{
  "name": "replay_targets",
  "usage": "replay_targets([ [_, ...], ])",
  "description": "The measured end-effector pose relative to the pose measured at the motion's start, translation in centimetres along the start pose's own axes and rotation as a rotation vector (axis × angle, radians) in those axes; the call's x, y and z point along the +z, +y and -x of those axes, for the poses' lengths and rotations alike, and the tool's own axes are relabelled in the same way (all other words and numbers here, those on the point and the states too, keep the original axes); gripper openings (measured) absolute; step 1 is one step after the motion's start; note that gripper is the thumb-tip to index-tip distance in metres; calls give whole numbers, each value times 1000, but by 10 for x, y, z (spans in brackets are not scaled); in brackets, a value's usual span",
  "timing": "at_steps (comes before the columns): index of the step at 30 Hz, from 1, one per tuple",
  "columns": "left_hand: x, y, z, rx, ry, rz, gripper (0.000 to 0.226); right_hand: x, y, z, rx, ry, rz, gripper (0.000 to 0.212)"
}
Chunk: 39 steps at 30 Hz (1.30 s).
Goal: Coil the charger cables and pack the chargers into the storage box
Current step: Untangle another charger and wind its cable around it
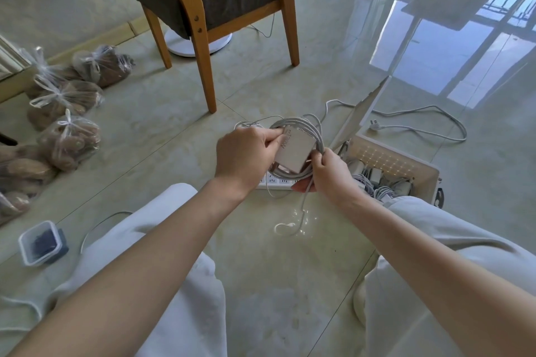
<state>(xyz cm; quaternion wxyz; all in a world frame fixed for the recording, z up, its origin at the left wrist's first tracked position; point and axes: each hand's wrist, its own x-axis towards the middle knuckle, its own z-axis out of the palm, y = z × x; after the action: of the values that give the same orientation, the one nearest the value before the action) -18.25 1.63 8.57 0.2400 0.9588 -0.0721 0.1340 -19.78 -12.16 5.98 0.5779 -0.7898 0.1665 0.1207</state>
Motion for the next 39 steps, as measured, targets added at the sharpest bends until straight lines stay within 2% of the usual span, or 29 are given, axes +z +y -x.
replay_targets([
  [3,0,-4,-1,191,164,-115,13,4,0,-2,74,-34,-21,25],
  [5,3,-8,-1,296,247,-157,9,0,-1,-1,52,-26,41,21],
  [7,3,-11,-5,379,270,-101,8,-7,0,-1,-57,-3,243,18],
  [9,0,-13,-9,465,232,-87,18,-14,3,-1,-225,-14,587,16],
  [10,1,-13,-11,489,125,-105,31,-15,3,0,-326,-24,798,16],
  [12,5,-15,-13,491,-304,-159,56,-11,6,5,-524,-19,1124,26],
  [13,7,-17,-13,500,-499,-228,60,-9,7,8,-593,-31,1198,32],
  [15,15,-22,-9,505,-688,-235,53,-5,10,10,-666,-70,1243,37],
  [17,17,-23,-8,389,-711,-110,39,-7,14,6,-700,-65,1157,32],
  [19,17,-21,-8,282,-653,-50,38,-9,12,2,-691,-48,1061,25],
  [23,13,-16,-10,185,-380,-62,45,-11,1,0,-574,25,779,27],
  [25,13,-17,-8,145,-236,-3,47,-15,-1,-1,-508,35,746,27],
  [28,15,-18,-8,49,-117,93,46,-17,-2,-4,-375,-19,664,27],
  [32,17,-14,-11,-226,-68,348,46,-7,-4,-3,-161,-119,19,22],
  [34,19,-12,-12,-426,-48,491,51,-2,-5,-1,-103,-129,-213,26],
  [36,22,-8,-11,-568,-33,642,52,2,-6,3,-56,-145,-344,30],
  [39,24,2,-6,-639,-20,778,43,5,-6,5,-62,-118,-402,31],
])
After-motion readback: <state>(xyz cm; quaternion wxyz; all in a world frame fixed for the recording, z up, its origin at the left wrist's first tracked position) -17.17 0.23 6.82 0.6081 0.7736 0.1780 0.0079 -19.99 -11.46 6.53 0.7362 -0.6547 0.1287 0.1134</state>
